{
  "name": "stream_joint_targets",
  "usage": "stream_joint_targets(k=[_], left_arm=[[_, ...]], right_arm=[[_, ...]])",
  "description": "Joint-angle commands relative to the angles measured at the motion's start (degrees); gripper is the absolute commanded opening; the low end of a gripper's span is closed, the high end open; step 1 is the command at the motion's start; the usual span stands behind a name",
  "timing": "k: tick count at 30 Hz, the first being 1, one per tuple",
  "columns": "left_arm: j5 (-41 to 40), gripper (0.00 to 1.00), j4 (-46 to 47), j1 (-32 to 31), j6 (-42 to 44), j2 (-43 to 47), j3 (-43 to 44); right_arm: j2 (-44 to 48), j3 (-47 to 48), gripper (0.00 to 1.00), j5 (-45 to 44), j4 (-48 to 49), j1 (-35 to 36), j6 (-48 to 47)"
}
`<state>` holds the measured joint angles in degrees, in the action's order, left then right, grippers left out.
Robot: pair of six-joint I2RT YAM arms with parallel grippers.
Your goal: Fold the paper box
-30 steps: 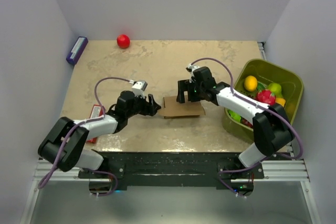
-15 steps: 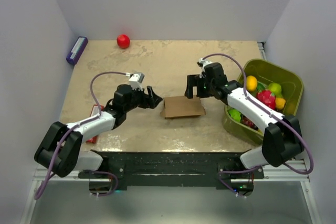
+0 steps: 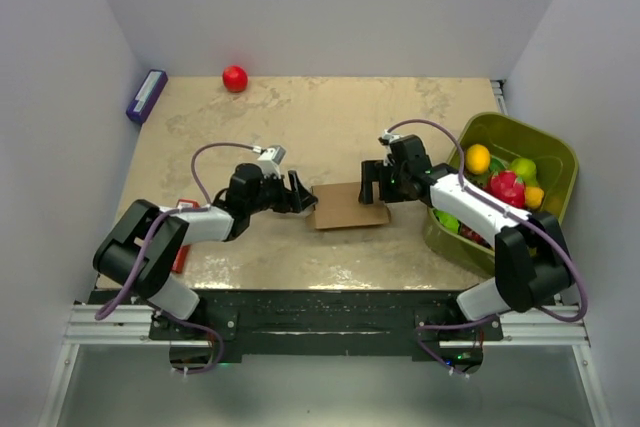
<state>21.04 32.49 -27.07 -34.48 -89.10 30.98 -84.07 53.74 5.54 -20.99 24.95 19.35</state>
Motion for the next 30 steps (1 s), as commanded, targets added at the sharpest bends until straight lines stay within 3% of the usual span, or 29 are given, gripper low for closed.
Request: stream_joint_targets(k=[1,7,14,19,25,30], left_arm=[[1.64,0.73,0.82,0.09,1.17,-1.69,-1.36],[0.59,0.6,-0.41,-0.44,3.36,-4.15,-2.59],[-0.12,0.6,0.29,-0.7,3.46,-3.46,-3.03],[0.14,0.71,-2.34,-0.27,3.63,0.85,0.04],[1.19,0.85,-4.71,1.84,3.28,8.76,-0.13],[2.87,0.9,-5.51,4.91,2.66,15.44,-1.71]], right_arm=[[-0.92,-1.88,0.9,1.49,2.8,-0.25,0.95],[-2.41,-3.81,0.89,1.75,4.73,-0.17,1.74],[-2.24,-4.43,0.88,3.69,6.14,-0.25,1.48],[-2.5,-1.62,0.9,5.0,6.23,-2.09,-0.37],[-4.34,-1.62,0.91,16.59,9.91,-6.75,-1.42],[-8.02,-3.02,0.9,22.75,13.26,-7.9,-1.25]])
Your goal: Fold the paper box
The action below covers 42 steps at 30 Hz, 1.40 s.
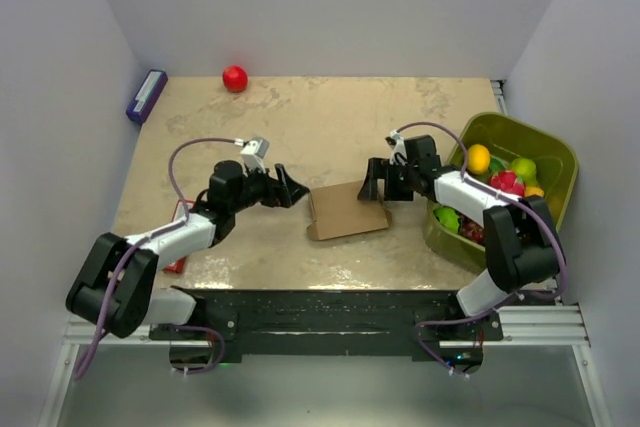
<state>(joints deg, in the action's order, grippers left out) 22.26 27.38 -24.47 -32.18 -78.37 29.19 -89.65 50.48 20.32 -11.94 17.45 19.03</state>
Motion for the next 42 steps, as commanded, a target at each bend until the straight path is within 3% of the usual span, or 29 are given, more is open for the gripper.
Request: stream_joint_targets(k=[1,5,13,18,27,33,42], left_arm=[[2.25,0.91,-1.0,2.67,0.19,6.02,-0.01],[4.45,0.92,-3.03,5.3,0.19,8.84,-0.36],[6.47,0.93,-7.33,9.44,0.98,15.08,-1.42],[7.88,0.94,-8.48,10.84,1.07,16.84,-2.47],[12.02,0.95,-1.72,11.02,-4.81,14.91,-8.88],[13.86,0.97,6.62,11.02,-10.78,14.82,-13.54],[13.51,0.98,12.95,11.02,-13.07,9.3,-16.18]], right_arm=[[-3.07,0.15,0.89,8.59,4.3,-0.58,-0.83],[-5.19,-0.38,0.82,11.76,5.7,-0.75,-0.31],[-7.29,-0.47,0.47,16.86,6.49,-0.75,1.36],[-8.62,-0.47,0.35,17.92,6.58,-0.67,1.98],[-9.58,-0.73,0.02,19.5,8.52,-1.02,3.65],[-10.02,-0.91,0.0,18.62,8.69,-1.45,4.17],[-12.22,-1.08,0.0,18.09,8.96,-4.44,3.47]])
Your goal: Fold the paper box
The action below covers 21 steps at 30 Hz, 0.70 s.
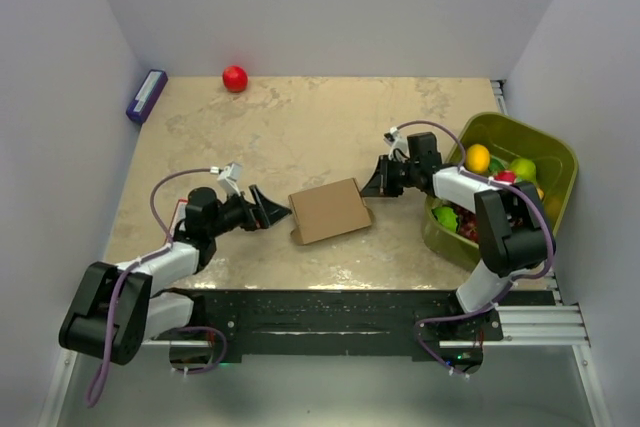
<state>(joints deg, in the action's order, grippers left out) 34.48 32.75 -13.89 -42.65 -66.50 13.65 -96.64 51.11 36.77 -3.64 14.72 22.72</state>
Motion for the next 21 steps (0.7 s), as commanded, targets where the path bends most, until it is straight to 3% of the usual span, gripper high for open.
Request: stream_joint_targets(k=[1,13,14,15,19,21], left_arm=[[1.38,0.98,8.29,0.44,-2.78,-3.1,-0.64],[0.06,0.97,20.24,-2.98,-4.81,-17.16,2.17],[0.06,0.94,21.38,-2.98,-4.72,-18.3,3.13],[0.24,0.93,21.91,-2.98,-4.55,-20.4,3.75],[0.68,0.86,22.27,-3.07,-3.93,-24.2,6.73],[0.5,0.85,22.01,-3.07,-3.4,-25.08,7.09]], right_arm=[[-5.57,-1.72,0.0,1.89,0.91,-2.32,-0.13],[-6.2,-1.63,0.0,3.04,1.79,-3.65,-0.48],[-5.58,-1.63,0.03,3.04,1.79,-3.73,-0.48],[-5.14,-1.63,0.17,3.13,1.71,-3.65,-0.48],[-4.61,-1.45,0.44,3.65,1.97,-3.65,-0.48],[-4.61,-1.46,0.53,3.65,2.49,-3.65,-0.57]])
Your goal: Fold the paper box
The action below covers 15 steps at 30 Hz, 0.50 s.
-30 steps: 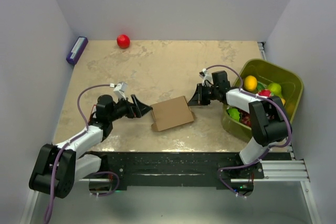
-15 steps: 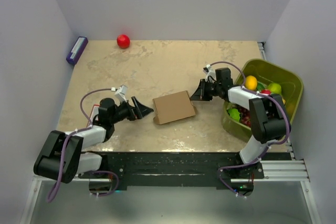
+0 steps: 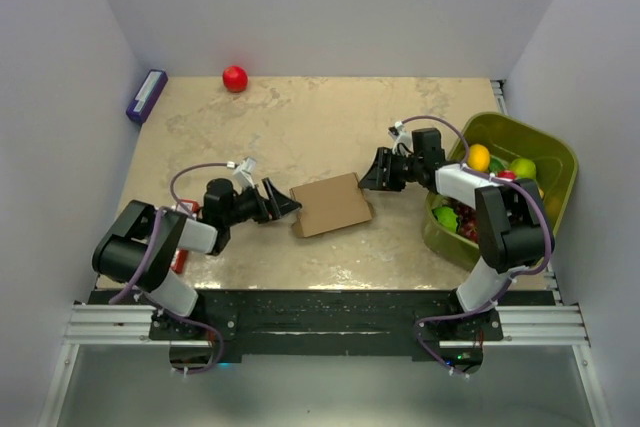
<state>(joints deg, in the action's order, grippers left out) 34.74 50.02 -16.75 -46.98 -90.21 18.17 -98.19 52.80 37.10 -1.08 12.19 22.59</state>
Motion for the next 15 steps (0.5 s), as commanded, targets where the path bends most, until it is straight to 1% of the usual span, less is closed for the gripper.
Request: stream_joint_targets(k=[1,5,7,11,15], left_arm=[[0.24,0.85,4.48,-0.21,1.19,-1.63,2.83],[-0.2,0.81,2.37,-0.3,2.94,-3.21,3.71],[-0.11,0.79,2.19,-0.47,3.56,-3.91,3.88],[-0.37,0.73,1.14,-0.82,4.61,-5.58,4.5],[-0.38,0.67,1.13,-0.91,4.79,-6.55,4.77]], right_arm=[[-3.14,-3.14,0.62,3.33,0.03,-1.11,-0.44],[-3.41,-2.96,0.73,2.98,0.38,-1.02,-1.05],[-3.58,-2.7,0.75,2.36,0.29,-0.94,-1.49],[-4.9,-2.35,0.84,2.8,0.29,-0.67,-2.02],[-6.31,-1.65,0.85,1.4,-0.23,0.82,-2.55]])
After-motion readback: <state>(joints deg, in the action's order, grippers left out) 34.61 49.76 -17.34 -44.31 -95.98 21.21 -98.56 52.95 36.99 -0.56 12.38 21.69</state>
